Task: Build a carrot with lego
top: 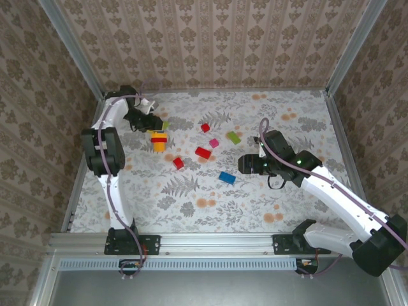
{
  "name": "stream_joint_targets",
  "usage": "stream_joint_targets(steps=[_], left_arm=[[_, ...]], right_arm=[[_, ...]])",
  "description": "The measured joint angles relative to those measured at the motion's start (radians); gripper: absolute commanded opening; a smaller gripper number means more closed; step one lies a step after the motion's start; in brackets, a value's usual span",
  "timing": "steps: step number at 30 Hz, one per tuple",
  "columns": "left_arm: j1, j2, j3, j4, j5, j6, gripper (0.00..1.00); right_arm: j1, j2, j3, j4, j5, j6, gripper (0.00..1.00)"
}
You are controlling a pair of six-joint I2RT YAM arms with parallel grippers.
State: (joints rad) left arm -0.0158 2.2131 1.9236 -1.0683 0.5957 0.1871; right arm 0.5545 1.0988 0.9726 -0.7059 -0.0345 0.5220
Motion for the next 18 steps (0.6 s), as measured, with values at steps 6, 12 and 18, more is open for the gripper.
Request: stream_joint_targets(steps=[6, 12, 18], left_arm=[[0.009, 0.050, 0.058, -0.033, -0.018, 0.000, 0.40], [0.022, 0.085, 0.086, -0.043, -0.017, 0.000, 0.49], [0.030, 0.106, 0.087, -0.041, -0.008, 0.000, 0.55]], right_arm=[[0.000, 0.000, -0.015, 0.003, 0.000, 0.000, 0.77], [0.000, 0.000, -0.033, 0.009, 0.000, 0.000, 0.76], [0.000, 0.000, -0.042, 0.016, 0.000, 0.000, 0.76]])
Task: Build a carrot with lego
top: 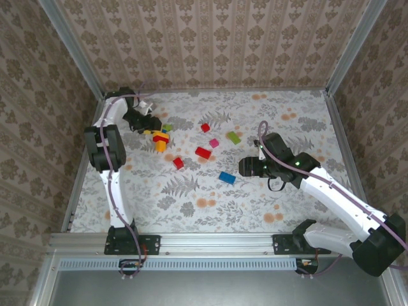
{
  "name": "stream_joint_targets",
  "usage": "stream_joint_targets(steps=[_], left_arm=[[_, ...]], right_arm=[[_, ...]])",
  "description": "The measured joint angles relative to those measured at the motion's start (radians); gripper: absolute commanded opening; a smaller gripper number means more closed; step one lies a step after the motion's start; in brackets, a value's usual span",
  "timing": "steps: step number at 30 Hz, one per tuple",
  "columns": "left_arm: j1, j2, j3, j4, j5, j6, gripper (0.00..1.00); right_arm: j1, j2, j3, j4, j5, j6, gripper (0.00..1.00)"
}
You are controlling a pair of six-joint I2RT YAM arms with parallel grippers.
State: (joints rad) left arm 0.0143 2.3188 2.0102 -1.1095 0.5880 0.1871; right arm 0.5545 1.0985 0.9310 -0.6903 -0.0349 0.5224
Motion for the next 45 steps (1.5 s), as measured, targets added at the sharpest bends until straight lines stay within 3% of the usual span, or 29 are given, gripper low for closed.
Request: stream_joint_targets(steps=[7, 10, 11, 12, 17, 25, 30, 34, 38, 41, 45], left_arm=[[0.005, 0.006, 0.010, 0.011, 0.021, -0.004, 0.73], [0.014, 0.006, 0.010, 0.014, 0.020, -0.007, 0.89], [0.019, 0.005, 0.008, 0.018, 0.017, -0.010, 0.99], [0.024, -0.001, -0.002, 0.030, 0.013, -0.013, 1.00], [0.050, -0.174, -0.245, 0.175, -0.005, -0.048, 1.00], [0.047, -0.848, -0.814, 0.739, 0.052, -0.310, 1.00], [-0.031, -1.121, -1.014, 0.968, -0.042, -0.438, 1.00], [-0.100, -1.196, -1.057, 0.937, -0.210, -0.479, 1.00], [-0.081, -1.195, -1.084, 0.870, -0.362, -0.510, 1.00], [-0.008, -1.178, -1.113, 0.832, -0.383, -0.539, 1.00], [0.152, -1.152, -1.163, 0.809, -0.349, -0.573, 1.00]], right_arm=[[0.000, 0.000, -0.009, 0.003, 0.000, 0.000, 0.76], [0.000, -0.005, -0.010, 0.003, 0.000, 0.000, 0.76], [0.000, -0.007, -0.010, 0.003, 0.000, 0.000, 0.76], [0.000, -0.008, -0.010, 0.005, 0.000, 0.000, 0.76], [0.002, 0.013, -0.010, 0.016, -0.016, -0.004, 0.76], [0.081, 0.275, 0.138, 0.006, -0.057, -0.127, 0.76], [0.152, 0.491, 0.339, -0.010, -0.048, -0.210, 0.76], [0.211, 0.679, 0.541, -0.078, -0.030, -0.266, 0.76], [0.275, 0.882, 0.785, -0.138, -0.005, -0.314, 0.76], [0.309, 0.995, 0.921, -0.175, 0.003, -0.337, 0.76], [0.335, 1.102, 1.042, -0.211, 0.005, -0.345, 0.76]])
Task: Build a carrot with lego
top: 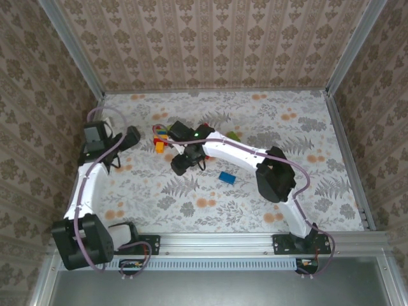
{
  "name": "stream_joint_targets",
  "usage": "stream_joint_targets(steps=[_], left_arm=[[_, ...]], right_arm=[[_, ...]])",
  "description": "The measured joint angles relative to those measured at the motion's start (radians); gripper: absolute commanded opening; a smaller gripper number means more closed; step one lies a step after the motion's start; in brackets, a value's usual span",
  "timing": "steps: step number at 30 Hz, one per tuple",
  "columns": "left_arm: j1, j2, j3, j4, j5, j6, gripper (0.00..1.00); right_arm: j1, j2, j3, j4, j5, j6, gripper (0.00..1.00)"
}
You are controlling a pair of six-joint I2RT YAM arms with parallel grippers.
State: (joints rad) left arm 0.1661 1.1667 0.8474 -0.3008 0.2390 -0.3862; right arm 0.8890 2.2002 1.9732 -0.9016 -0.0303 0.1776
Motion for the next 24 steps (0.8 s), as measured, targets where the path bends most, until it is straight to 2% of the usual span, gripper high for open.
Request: stream_joint_targets(steps=[2, 4, 14, 17, 21, 24], left_arm=[[0.060, 0.005, -0.019, -0.014, 0.008, -0.012, 1.00], [0.078, 0.006, -0.024, -0.015, 0.019, -0.019, 1.00], [0.077, 0.027, -0.024, -0.005, 0.091, -0.034, 1.00], [0.077, 0.027, -0.024, -0.005, 0.103, -0.034, 1.00], [0.077, 0.027, -0.024, -0.005, 0.109, -0.034, 1.00], [0.077, 0.027, -0.024, -0.001, 0.113, -0.034, 1.00]], right_arm=[[0.002, 0.043, 0.046, -0.013, 0.000, 0.000, 0.76], [0.001, 0.079, 0.086, -0.023, 0.001, 0.000, 0.76], [-0.001, 0.248, 0.257, -0.050, 0.001, 0.000, 0.70], [-0.001, 0.283, 0.298, -0.059, 0.005, 0.000, 0.63], [-0.001, 0.296, 0.312, -0.072, 0.019, -0.003, 0.47], [-0.001, 0.296, 0.314, -0.075, 0.026, 0.000, 0.40]])
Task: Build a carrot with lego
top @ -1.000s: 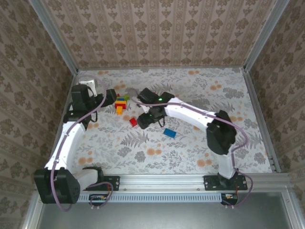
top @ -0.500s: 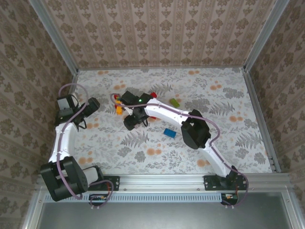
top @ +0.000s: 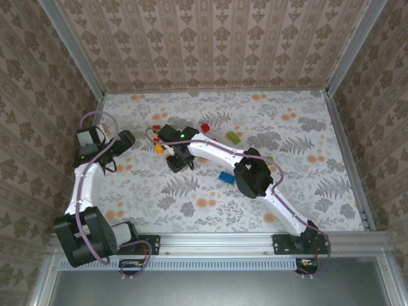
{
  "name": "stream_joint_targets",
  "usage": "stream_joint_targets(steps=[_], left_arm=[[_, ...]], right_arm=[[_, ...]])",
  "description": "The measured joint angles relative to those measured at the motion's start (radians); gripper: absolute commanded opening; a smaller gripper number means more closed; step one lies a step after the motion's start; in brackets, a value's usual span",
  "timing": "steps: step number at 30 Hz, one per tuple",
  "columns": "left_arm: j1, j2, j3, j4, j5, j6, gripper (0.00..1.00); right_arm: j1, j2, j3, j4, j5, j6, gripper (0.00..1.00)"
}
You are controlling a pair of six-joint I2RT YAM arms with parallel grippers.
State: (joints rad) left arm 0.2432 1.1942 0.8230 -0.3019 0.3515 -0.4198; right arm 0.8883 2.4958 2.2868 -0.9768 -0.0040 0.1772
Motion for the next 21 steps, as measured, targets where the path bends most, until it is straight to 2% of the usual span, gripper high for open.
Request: stream_joint_targets(steps=[4, 11, 16, 21], left_arm=[[0.000, 0.000, 0.000, 0.003, 0.005, 0.000, 1.00], [0.000, 0.004, 0.000, 0.010, 0.012, 0.000, 1.00], [-0.014, 0.017, 0.000, 0.018, 0.014, 0.000, 1.00], [-0.034, 0.048, 0.000, 0.018, 0.019, 0.001, 1.00]], right_arm=[[0.001, -0.039, -0.067, 0.027, 0.022, 0.003, 0.36], [0.040, -0.341, -0.495, 0.090, 0.077, 0.035, 0.35], [0.092, -0.563, -0.727, 0.135, 0.088, 0.068, 0.35], [0.122, -0.634, -0.858, 0.181, 0.087, 0.095, 0.34]])
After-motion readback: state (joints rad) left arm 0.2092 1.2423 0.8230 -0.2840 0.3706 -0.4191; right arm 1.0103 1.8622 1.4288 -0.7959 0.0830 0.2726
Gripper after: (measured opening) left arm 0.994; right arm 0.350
